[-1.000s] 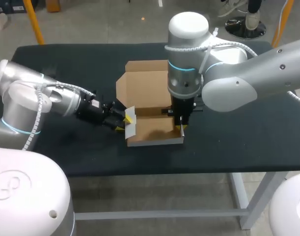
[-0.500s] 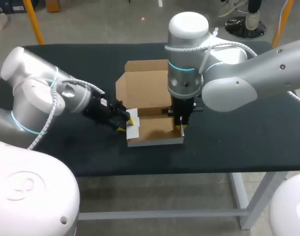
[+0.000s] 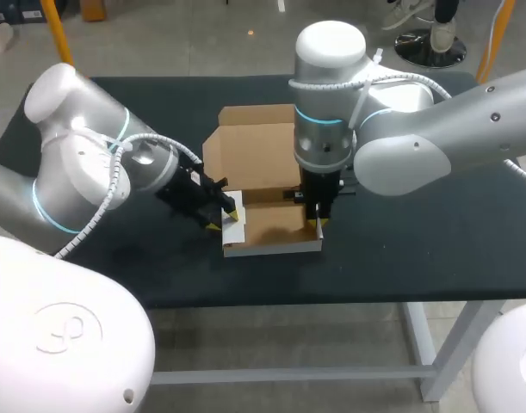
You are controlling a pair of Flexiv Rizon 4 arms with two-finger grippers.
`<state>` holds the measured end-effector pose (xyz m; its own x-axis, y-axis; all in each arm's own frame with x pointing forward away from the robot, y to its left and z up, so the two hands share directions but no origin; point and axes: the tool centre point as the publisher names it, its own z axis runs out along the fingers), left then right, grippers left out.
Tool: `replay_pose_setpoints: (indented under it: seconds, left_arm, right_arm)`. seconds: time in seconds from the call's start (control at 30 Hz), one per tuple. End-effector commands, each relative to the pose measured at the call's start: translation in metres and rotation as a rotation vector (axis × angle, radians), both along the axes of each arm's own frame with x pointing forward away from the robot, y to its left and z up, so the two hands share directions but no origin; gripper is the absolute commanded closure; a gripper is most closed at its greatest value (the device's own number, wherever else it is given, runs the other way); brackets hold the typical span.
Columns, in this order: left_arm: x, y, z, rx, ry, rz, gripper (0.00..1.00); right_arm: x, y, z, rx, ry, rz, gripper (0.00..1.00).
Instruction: Assemble the packaging by folding the flat box into shape, placing the metal phone stand inside, and closing the box properly
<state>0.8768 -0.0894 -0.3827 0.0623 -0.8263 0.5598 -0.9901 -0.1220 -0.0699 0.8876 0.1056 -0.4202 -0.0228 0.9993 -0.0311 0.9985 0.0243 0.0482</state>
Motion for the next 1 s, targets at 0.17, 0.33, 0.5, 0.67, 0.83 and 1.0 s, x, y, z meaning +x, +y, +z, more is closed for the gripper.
replay_pose_setpoints:
  seconds: [0.17,0.33,0.5,0.67,0.83,1.0]
  left_arm:
    - [-0.003,-0.007,-0.007,0.235,0.028,0.011,0.53]
    - [0.001,-0.006,-0.013,0.296,0.041,0.02,0.55]
    - [0.005,-0.004,-0.016,0.381,0.049,0.049,0.64]
    - [0.006,-0.001,-0.017,0.43,0.054,0.058,0.71]
    - [0.006,0.0,-0.018,0.487,0.064,0.058,0.77]
    - [0.006,0.0,-0.024,0.546,0.076,0.051,0.79]
  right_arm:
    - [0.001,0.002,0.0,-0.004,0.004,0.001,1.0]
    - [0.001,0.002,0.0,-0.004,0.004,0.001,1.0]
    - [0.001,0.002,0.0,-0.004,0.004,0.001,1.0]
    - [0.001,0.002,0.0,-0.004,0.004,0.001,1.0]
    - [0.001,0.002,0.0,-0.004,0.004,0.001,1.0]
    - [0.001,0.002,0.0,-0.004,0.004,0.001,1.0]
